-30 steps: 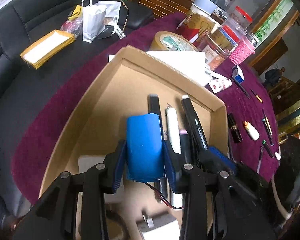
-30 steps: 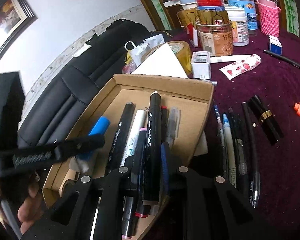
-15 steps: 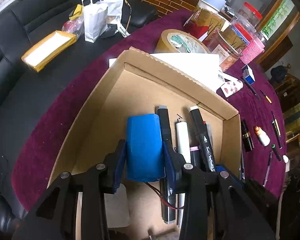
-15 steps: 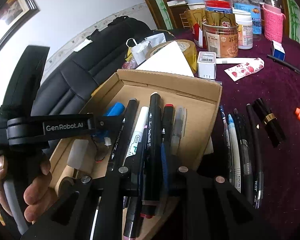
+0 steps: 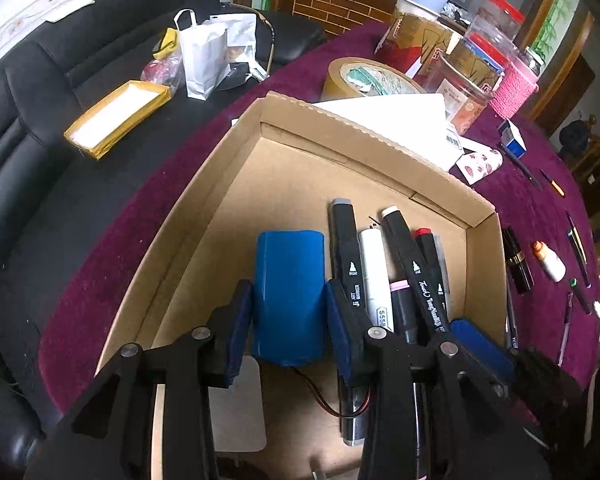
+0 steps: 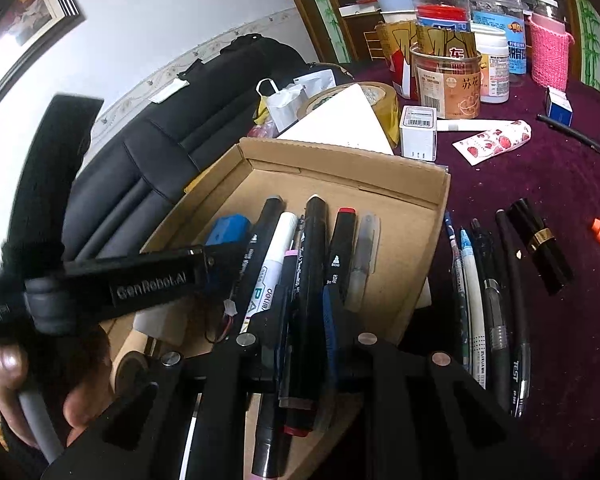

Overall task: Organize rigid objects
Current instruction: 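Open both grippers to release the battery pack and marker in the tray, then move both grippers back from the tray to the table items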

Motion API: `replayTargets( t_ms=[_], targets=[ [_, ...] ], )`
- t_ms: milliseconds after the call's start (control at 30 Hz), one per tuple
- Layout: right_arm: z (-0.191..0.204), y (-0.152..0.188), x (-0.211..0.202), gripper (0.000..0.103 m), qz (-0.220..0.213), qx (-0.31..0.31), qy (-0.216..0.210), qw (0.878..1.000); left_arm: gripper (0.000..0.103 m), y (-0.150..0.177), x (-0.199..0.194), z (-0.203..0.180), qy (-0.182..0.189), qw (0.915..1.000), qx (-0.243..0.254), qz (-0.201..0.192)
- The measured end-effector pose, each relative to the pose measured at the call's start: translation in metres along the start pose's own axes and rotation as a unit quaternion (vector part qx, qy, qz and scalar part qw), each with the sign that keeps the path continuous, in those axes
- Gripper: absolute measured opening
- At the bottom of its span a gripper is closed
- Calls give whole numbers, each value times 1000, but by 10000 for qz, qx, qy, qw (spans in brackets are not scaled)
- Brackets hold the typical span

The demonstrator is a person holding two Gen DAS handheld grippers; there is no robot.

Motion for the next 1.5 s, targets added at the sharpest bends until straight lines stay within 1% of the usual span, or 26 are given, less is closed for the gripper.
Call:
replayTargets(
  t_ms=[67, 133, 167, 200, 233, 267, 300, 333, 367, 433, 500, 567, 667, 733, 833, 900, 967, 1067, 1167, 1233, 1300, 1400, 1500],
  targets=[
    [-2, 1, -1, 16, -19, 7, -90, 10000, 35, 2, -3, 0, 45, 10000, -39, -36],
    [-2, 1, -2, 18, -31, 11, -189, 9998, 35, 5, -9, -3, -21, 9999, 64, -117],
    [-3, 2, -4, 22, -30, 43, -260, 9996, 35, 7, -14, -6, -64, 9997, 169, -168],
    [-5, 2, -6, 31, -7, 83, -366, 9993, 38, 10, -21, -12, -139, 9990, 311, -296],
    [-6, 3, -10, 43, 21, 119, -421, 9990, 50, 13, -29, -16, -216, 9981, 405, -421],
    [-6, 4, -15, 45, 1, 138, -455, 9989, 57, 16, -34, -19, -256, 9974, 451, -503],
    [-6, 6, -20, 46, -16, 143, -447, 9989, 64, 21, -43, -23, -271, 9962, 485, -670],
    [-7, 9, -29, 47, -36, 153, -390, 9991, 66, 25, -50, -27, -248, 9955, 518, -748],
    [-8, 12, -34, 48, -40, 180, -384, 9991, 66, 27, -53, -29, -237, 9952, 543, -778],
    [-13, 22, -48, 50, 66, 310, -536, 9981, 66, 36, -62, -35, -268, 9946, 583, -810],
    [-19, 32, -58, 50, 94, 365, -598, 9975, 66, 45, -71, -43, -264, 9935, 615, -917],
    [-25, 44, -71, 50, 52, 385, -478, 9981, 66, 51, -76, -53, -326, 9914, 786, -995],
    [-42, 55, -84, 50, 48, 557, -491, 9972, 66, 60, -80, -74, -450, 9872, 1106, -1056],
    [-54, 62, -90, 50, 75, 727, -541, 9959, 66, 64, -81, -84, -439, 9862, 1210, -1038],
    [-66, 71, -97, 50, 70, 853, -482, 9952, 66, 73, -86, -100, -476, 9835, 1356, -1095],
    [-70, 73, -101, 50, 34, 810, -470, 9956, 66, 79, -88, -107, -453, 9833, 1382, -1094],
    [-78, 78, -106, 50, -21, 758, -273, 9967, 66, 86, -87, -118, -466, 9830, 1447, -1026],
    [-97, 84, -114, 50, -66, 804, 28, 9967, 66, 98, -87, -131, -316, 9813, 1623, -983],
    [-127, 85, -127, 50, -135, 1081, 307, 9936, 66, 107, -80, -147, 57, 9821, 1739, -718],
    [-147, 86, -136, 50, -216, 1268, 456, 9906, 66, 110, -72, -157, 456, 9833, 1708, -423],
    [-171, 85, -143, 50, -291, 1500, 681, 9859, 66, 111, -64, -166, 705, 9824, 1717, -196],
    [-204, 79, -141, 50, -213, 1802, 1045, 9778, 66, 110, -54, -179, 782, 9814, 1751, -42],
    [-243, 64, -129, 48, -88, 2081, 1270, 9698, 66, 106, -48, -183, 878, 9831, 1603, 46]
  ],
)
Point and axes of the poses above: each gripper's, at about its wrist camera, not at the fingertips, and x roughly the way its jaws point, z to its left, y to its underside, the point moved 1 cm from there along x, roughly the way its jaws point, and after that the axes turned 14 degrees about y, right-handed, at the moved point
